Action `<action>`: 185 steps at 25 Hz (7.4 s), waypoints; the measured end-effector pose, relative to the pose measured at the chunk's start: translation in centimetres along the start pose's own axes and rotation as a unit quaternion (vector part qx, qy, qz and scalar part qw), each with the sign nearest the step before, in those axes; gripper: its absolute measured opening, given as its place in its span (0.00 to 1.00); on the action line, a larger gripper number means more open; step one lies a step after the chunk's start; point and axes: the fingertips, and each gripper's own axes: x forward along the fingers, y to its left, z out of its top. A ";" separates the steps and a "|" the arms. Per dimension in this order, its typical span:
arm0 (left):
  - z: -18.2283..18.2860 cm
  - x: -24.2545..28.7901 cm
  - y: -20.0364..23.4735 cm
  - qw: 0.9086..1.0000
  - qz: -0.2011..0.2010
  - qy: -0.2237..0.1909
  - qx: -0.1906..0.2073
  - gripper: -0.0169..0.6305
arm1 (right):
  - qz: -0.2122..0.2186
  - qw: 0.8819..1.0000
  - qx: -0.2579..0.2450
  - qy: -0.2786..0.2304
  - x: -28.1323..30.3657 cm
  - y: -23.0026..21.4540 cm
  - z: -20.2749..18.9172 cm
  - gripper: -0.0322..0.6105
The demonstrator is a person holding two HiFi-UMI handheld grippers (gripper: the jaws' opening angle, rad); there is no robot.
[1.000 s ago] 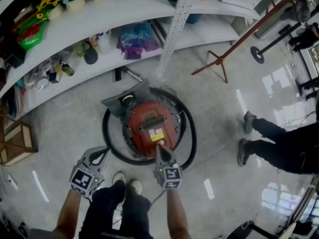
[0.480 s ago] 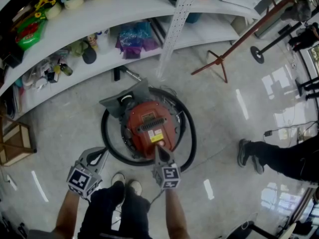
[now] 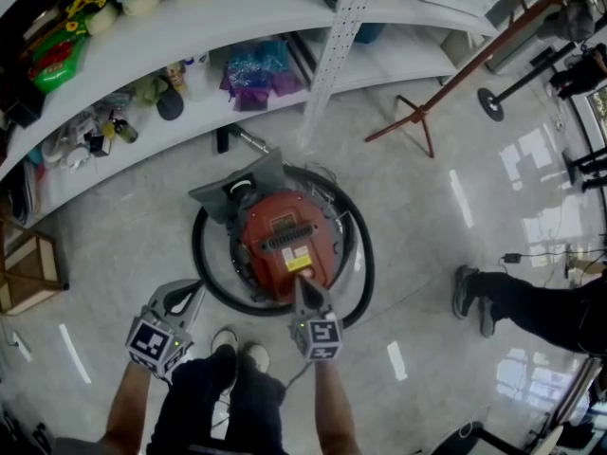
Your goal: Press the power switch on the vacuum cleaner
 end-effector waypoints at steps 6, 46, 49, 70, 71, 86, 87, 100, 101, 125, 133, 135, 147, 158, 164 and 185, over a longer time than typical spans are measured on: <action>-0.3 0.0 0.1 1.000 0.004 0.000 -0.004 0.04 | -0.001 1.000 -0.018 -0.003 0.3 0.1 -0.5 0.05; 0.0 -1.3 -0.4 1.000 0.001 -0.015 -0.001 0.04 | -0.001 1.000 -0.028 -0.001 -0.3 1.5 -0.5 0.06; 0.7 -1.7 -0.6 1.000 -0.001 -0.016 -0.001 0.04 | 0.002 0.999 -0.032 -0.005 -1.1 2.0 0.2 0.05; 8.7 -6.6 -4.0 0.999 -0.025 -0.028 0.007 0.04 | 0.006 1.000 -0.028 -0.011 -8.5 6.0 7.7 0.06; 9.1 -6.9 -4.1 0.999 -0.025 -0.029 0.006 0.04 | 0.006 0.999 -0.030 -0.013 -8.9 6.2 8.1 0.06; 15.2 -10.9 -6.7 0.999 -0.044 -0.029 0.002 0.04 | -0.009 0.999 -0.018 -0.030 -16.1 9.0 15.2 0.05; 15.7 -11.2 -6.9 0.999 -0.044 -0.029 0.002 0.04 | -0.011 0.999 -0.016 -0.028 -16.6 9.3 15.8 0.05; 20.1 -15.0 -9.1 0.997 -0.068 -0.020 0.023 0.04 | -0.015 0.999 -0.018 -0.045 -22.4 12.4 22.9 0.05; 20.5 -15.4 -9.3 0.997 -0.069 -0.019 0.022 0.04 | -0.014 0.999 -0.018 -0.046 -22.8 12.7 23.5 0.05; 31.0 -19.8 -12.1 0.994 -0.078 -0.060 0.039 0.04 | -0.028 0.997 -0.023 -0.074 -30.9 16.0 33.8 0.05; 34.1 -21.2 -13.7 0.992 -0.086 -0.076 0.058 0.04 | -0.049 0.994 -0.029 -0.088 -33.6 15.7 35.9 0.05; 34.6 -21.6 -14.1 0.991 -0.087 -0.079 0.060 0.04 | -0.054 0.994 -0.029 -0.093 -34.3 15.6 36.2 0.05; 36.8 -23.9 -14.4 0.989 -0.079 -0.101 0.075 0.04 | -0.061 0.991 -0.033 -0.117 -36.9 16.0 38.4 0.05; 39.2 -26.4 -13.3 0.987 -0.059 -0.130 0.074 0.04 | -0.055 0.988 -0.048 -0.134 -37.8 18.1 40.9 0.06; 39.7 -27.3 -13.4 0.985 -0.059 -0.140 0.077 0.04 | -0.055 0.986 -0.050 -0.151 -38.1 18.7 41.2 0.05; 41.4 -27.6 -13.4 0.982 -0.062 -0.152 0.090 0.04 | -0.073 0.980 -0.042 -0.182 -40.5 17.8 42.2 0.05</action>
